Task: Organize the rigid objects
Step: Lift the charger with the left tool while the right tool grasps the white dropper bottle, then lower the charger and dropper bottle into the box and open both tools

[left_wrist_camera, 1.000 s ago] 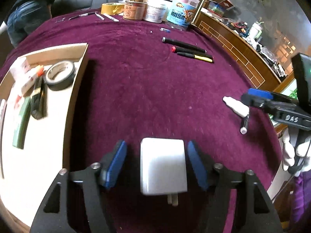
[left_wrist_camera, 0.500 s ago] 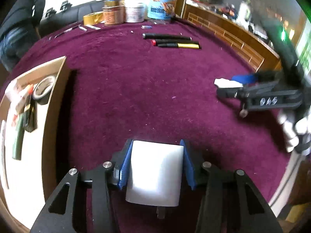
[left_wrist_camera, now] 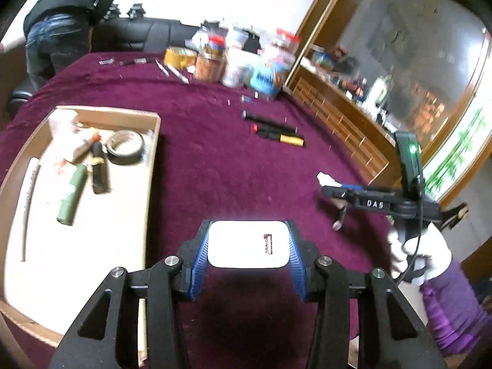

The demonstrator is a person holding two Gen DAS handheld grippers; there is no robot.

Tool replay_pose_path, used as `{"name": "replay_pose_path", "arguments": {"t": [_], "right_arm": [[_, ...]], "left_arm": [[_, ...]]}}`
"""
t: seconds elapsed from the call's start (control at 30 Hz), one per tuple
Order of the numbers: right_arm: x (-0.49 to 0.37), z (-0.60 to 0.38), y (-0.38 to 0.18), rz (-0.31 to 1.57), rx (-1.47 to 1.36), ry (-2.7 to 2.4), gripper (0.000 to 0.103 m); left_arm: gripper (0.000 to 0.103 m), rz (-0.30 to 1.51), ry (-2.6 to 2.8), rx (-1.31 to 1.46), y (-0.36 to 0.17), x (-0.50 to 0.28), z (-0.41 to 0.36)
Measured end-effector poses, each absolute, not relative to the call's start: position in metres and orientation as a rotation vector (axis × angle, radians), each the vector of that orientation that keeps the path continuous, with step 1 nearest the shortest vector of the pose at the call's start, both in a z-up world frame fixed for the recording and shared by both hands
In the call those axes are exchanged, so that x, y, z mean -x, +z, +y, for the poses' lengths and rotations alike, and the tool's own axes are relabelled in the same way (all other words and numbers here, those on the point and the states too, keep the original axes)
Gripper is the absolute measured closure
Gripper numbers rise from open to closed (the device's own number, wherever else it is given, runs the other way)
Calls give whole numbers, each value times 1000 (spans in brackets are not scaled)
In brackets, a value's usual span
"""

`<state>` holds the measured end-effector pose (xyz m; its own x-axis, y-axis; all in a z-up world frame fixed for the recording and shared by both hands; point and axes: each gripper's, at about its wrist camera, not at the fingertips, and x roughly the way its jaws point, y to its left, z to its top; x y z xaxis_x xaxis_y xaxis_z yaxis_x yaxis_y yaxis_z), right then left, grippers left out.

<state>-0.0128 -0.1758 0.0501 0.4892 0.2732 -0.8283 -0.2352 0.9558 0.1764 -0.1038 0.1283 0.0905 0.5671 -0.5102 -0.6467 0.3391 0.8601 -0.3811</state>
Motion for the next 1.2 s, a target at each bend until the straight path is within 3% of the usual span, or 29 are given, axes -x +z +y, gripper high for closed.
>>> {"name": "replay_pose_path", "arguments": {"t": [0.4,0.77,1.2], "right_arm": [[19,-54,88,972,-159,650,79],[-2,58,56,1096,-201,770,79],[-37,81,32,1152,-162,579,79]], "left_arm": [[63,830,-360,329,105,114,221],[63,995,-278,353,69,93,262],[63,1093,-302,413,42,35,260]]}}
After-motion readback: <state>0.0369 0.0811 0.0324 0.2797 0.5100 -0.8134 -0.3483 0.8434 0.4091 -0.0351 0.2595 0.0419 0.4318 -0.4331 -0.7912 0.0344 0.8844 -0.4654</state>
